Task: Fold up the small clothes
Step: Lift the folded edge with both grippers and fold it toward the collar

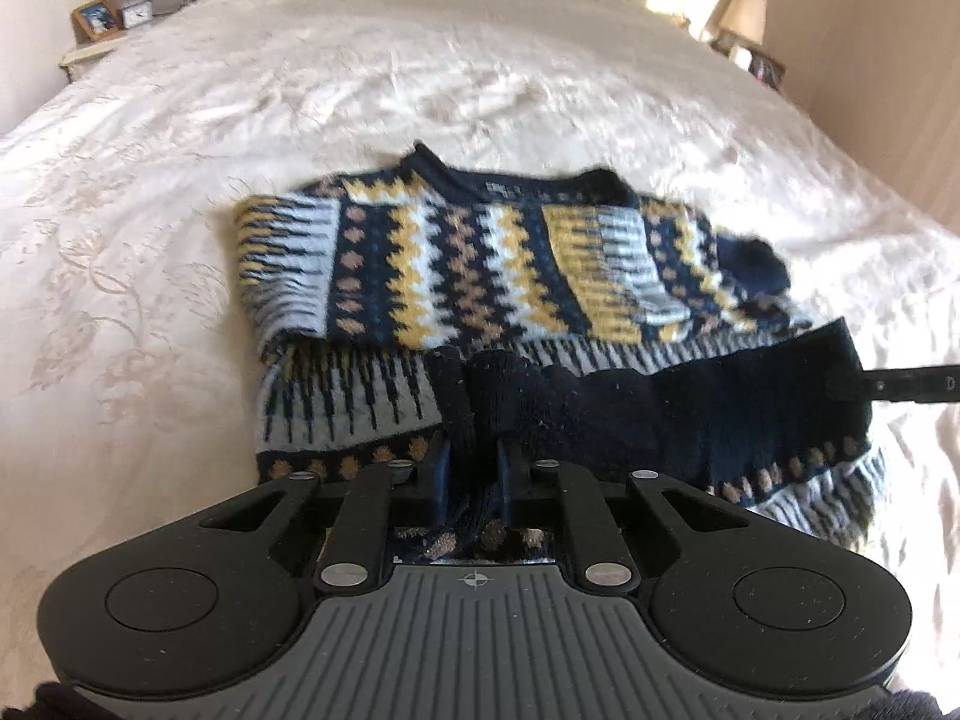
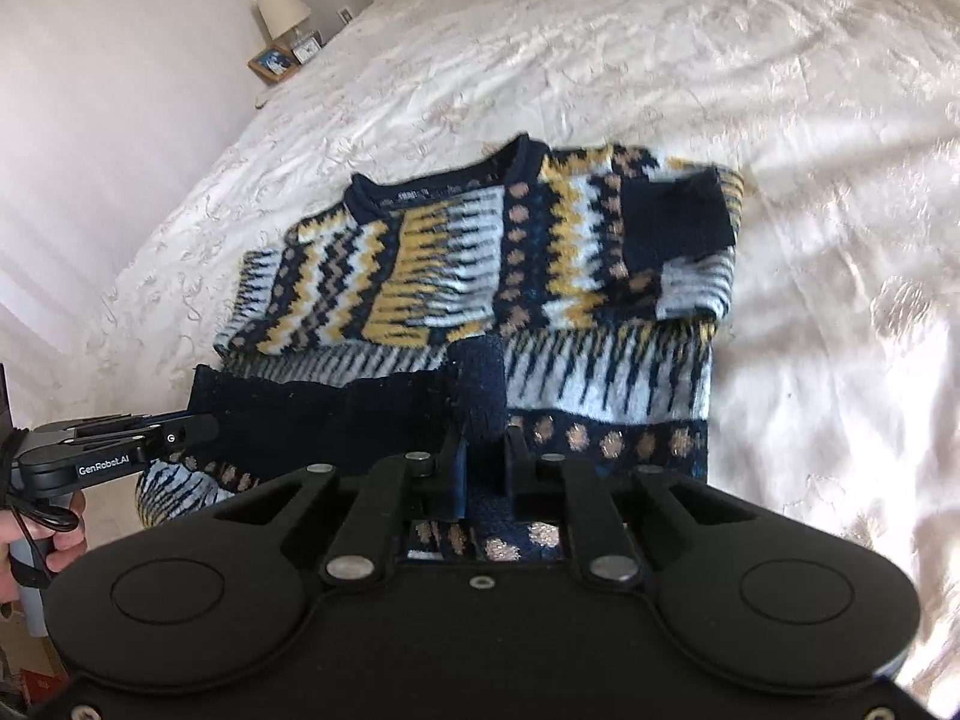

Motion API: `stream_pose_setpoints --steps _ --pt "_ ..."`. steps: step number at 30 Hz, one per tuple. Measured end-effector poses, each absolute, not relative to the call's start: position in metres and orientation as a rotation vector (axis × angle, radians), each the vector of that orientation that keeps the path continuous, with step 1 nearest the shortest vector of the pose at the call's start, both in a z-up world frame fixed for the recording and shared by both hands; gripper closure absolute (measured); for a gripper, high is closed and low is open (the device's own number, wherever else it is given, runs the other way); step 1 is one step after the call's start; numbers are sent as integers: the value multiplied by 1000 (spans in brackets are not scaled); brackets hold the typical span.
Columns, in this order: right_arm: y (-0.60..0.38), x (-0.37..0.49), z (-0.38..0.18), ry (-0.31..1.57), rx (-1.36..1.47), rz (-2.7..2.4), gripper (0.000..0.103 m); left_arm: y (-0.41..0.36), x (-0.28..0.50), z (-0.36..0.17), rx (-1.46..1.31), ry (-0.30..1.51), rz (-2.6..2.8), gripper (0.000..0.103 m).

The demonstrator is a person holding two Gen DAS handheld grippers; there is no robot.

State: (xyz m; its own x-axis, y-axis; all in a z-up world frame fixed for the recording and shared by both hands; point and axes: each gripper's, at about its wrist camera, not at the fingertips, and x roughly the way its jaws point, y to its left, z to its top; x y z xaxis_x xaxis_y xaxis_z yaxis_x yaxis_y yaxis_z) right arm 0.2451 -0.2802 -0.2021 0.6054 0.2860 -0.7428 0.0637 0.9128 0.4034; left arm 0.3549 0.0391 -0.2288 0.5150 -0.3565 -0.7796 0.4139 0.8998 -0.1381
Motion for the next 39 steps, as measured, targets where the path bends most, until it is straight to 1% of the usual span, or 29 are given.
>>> stream_pose_setpoints --steps 7,13,18,26,28,29,31,32,33,34,39 --pt "-277 266 -163 819 388 160 84 53 365 -187 23 822 -456 88" --pt "-282 325 -147 775 387 147 84 43 419 -162 39 763 -470 88" --pt "-289 383 -160 809 389 94 84 22 472 -174 93 770 -465 88" --pt "-302 436 -211 938 350 -8 84 -2 528 -225 168 875 -434 89" --pt "-305 442 -221 964 345 -21 79 -2 539 -237 179 924 -389 89" --pt "-306 445 -225 968 341 -22 74 -1 543 -243 186 945 -363 89" --pt "-307 448 -231 977 319 -48 59 1 550 -251 201 980 -320 88" --pt "-309 448 -233 977 317 -70 46 3 550 -252 200 987 -315 88" --pt "-311 447 -233 964 317 -94 35 5 550 -250 196 986 -317 88" --pt "-312 444 -232 940 315 -123 33 7 549 -247 197 981 -317 88" --pt "-310 417 -211 859 318 -150 33 6 520 -219 202 925 -346 86"
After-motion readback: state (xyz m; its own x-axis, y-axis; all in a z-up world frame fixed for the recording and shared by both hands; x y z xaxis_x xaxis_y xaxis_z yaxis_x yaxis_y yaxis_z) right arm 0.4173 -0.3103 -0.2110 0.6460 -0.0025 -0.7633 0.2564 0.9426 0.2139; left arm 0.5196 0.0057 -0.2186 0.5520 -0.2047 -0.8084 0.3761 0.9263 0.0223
